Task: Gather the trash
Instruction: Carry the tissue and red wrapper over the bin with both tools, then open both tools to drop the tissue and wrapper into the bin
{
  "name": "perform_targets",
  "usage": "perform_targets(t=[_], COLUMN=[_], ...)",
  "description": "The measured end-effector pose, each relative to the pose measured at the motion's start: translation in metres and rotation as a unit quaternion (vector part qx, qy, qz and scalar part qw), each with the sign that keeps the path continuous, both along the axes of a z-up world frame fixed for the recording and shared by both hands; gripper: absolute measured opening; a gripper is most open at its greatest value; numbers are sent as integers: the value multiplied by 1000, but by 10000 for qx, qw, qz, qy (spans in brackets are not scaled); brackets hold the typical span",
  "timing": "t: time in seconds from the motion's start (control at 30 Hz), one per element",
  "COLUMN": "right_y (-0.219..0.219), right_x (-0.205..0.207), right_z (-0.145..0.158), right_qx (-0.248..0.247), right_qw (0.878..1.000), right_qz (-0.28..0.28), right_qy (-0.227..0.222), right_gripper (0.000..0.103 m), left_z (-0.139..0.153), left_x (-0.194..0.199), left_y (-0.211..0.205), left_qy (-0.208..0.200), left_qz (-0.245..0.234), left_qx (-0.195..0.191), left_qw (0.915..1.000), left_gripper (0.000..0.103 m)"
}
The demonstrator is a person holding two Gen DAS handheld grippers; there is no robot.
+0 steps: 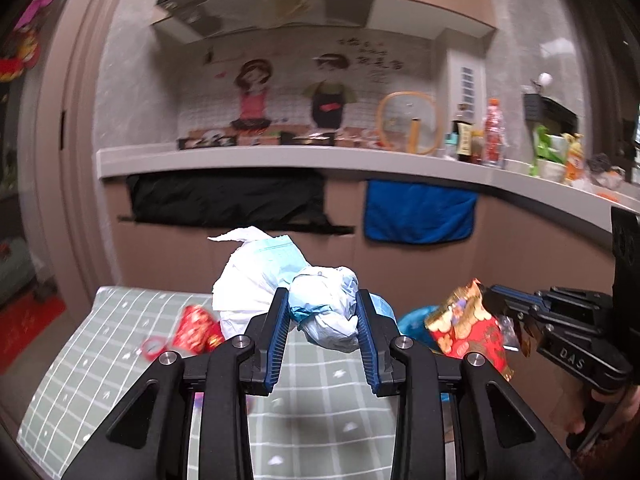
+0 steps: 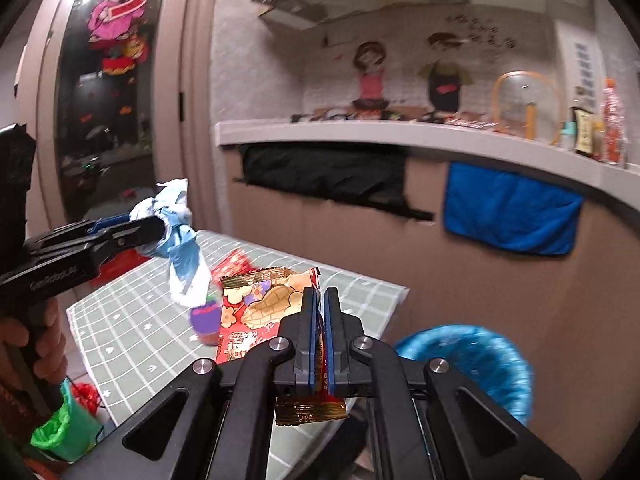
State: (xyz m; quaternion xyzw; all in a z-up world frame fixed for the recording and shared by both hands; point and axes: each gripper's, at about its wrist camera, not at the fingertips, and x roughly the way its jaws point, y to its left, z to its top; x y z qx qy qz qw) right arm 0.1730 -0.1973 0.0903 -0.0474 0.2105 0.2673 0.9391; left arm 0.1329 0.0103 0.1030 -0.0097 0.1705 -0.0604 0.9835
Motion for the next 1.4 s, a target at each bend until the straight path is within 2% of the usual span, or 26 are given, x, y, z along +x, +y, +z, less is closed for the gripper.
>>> perform_targets(t=[0.23, 0.33, 0.63, 0.77, 1.03, 1.4], right_y=[-49, -65, -115, -130, -150, -153], right_x=[-8, -11, 9, 30, 80, 125], right_z=[26, 34, 29, 13, -39, -91], right_qx=[85, 84, 299, 257, 216, 42], right_qw=[9982, 9964, 9890, 9860, 9816, 9773], right_qz=[-492, -685, -1353, -1592, -1882, -1931], right_qy=[-343, -484, -518, -434, 221, 876], right_gripper=[4, 4, 4, 4, 4, 4], left_z=[22, 23, -4, -28, -87, -140], left_x=[9, 20, 69, 103, 167, 217], left_y=[-58, -82, -140, -154, -169, -165], left_qy=[-215, -143, 174, 488, 1258, 2015], left_qz=[-468, -637, -1055, -1149, -1348, -1440], left_qx=[91, 110, 173, 126, 27, -229], left_qw=[9986, 9978, 9941, 9921, 9829, 9686], left_gripper=[33, 33, 33, 33, 33, 33])
